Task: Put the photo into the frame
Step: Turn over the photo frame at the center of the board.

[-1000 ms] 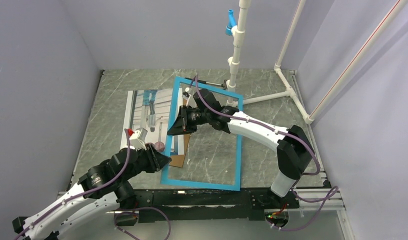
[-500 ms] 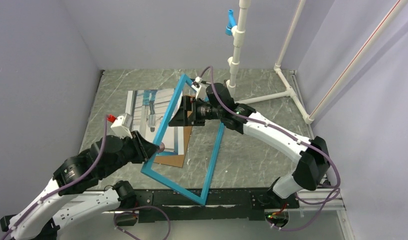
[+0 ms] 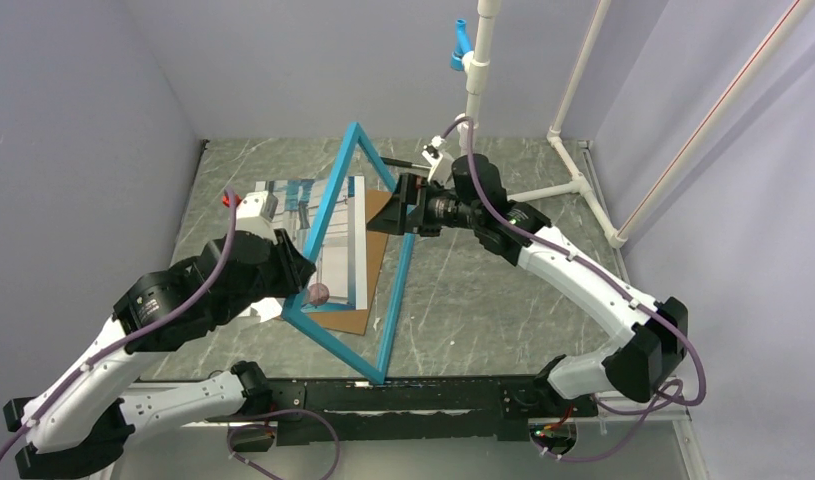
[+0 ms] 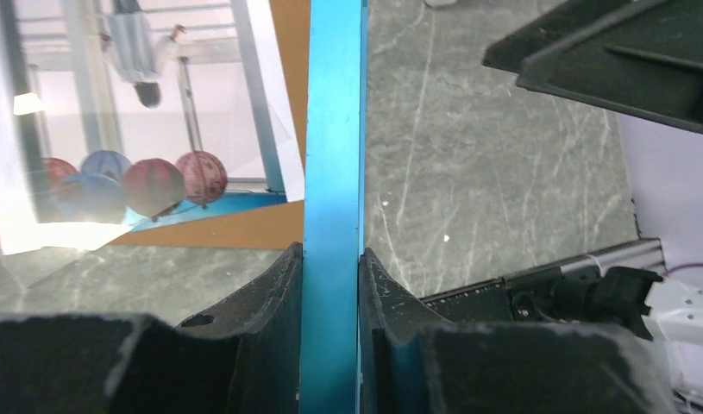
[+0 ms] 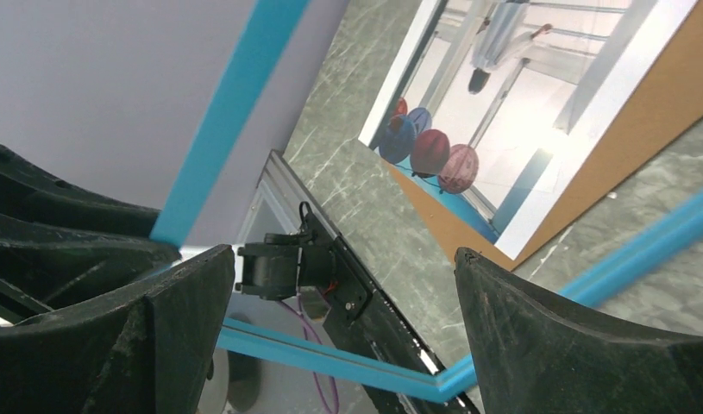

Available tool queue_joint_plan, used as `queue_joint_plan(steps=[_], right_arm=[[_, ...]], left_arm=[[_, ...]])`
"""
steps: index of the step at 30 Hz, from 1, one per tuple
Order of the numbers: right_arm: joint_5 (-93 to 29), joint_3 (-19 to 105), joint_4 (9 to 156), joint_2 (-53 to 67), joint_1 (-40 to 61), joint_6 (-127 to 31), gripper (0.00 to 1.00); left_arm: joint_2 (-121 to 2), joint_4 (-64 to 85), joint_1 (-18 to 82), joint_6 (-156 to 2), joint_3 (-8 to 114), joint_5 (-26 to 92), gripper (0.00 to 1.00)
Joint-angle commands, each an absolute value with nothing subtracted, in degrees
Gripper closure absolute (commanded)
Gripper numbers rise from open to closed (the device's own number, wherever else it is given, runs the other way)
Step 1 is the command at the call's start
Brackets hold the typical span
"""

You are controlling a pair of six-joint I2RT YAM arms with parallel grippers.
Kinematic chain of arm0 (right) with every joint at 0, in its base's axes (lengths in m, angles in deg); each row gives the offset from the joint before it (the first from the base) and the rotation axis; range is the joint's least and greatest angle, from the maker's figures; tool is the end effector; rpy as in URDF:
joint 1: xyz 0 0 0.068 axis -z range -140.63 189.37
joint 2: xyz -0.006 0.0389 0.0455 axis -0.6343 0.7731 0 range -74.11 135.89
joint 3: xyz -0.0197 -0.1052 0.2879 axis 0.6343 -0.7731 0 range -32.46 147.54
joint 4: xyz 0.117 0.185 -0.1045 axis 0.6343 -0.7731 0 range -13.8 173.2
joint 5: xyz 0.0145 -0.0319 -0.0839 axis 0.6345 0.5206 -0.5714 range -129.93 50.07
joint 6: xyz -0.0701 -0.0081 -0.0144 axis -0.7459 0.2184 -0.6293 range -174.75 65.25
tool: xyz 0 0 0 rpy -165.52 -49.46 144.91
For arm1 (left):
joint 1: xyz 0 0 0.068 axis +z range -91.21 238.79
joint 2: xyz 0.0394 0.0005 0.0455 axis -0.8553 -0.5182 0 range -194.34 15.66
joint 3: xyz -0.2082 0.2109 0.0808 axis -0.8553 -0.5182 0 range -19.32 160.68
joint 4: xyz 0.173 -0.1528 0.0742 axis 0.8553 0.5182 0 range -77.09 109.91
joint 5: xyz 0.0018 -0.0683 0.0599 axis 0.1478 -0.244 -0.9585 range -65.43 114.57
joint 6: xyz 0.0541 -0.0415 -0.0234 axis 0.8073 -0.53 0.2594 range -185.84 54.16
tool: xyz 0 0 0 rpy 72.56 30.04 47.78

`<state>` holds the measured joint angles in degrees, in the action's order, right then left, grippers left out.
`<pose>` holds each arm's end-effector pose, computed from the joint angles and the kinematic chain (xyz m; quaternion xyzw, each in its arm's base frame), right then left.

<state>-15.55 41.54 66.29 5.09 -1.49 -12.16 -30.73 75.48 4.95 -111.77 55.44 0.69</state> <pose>0.2200 0.2227 0.3987 -0.1057 0.8125 0.4941 0.2908 0.0720 -0.0575 0.4175 -0.0370 0.8693 -0.2323 0.4348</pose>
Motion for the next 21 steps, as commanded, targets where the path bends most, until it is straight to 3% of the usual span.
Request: queue_joint_plan(steps=[1, 21], right_arm=[[-15.82, 40.2, 65.9, 0.94, 0.72, -13.54, 0.0], [-14.64, 41.19, 59.2, -4.76, 8.19, -14.16, 0.0]], left_arm=[[-32.91, 77.85, 4.91, -108.74, 61.31, -7.5, 1.0], [-50.78, 75.36, -3.0, -106.9, 70.84, -8.79, 1.0]])
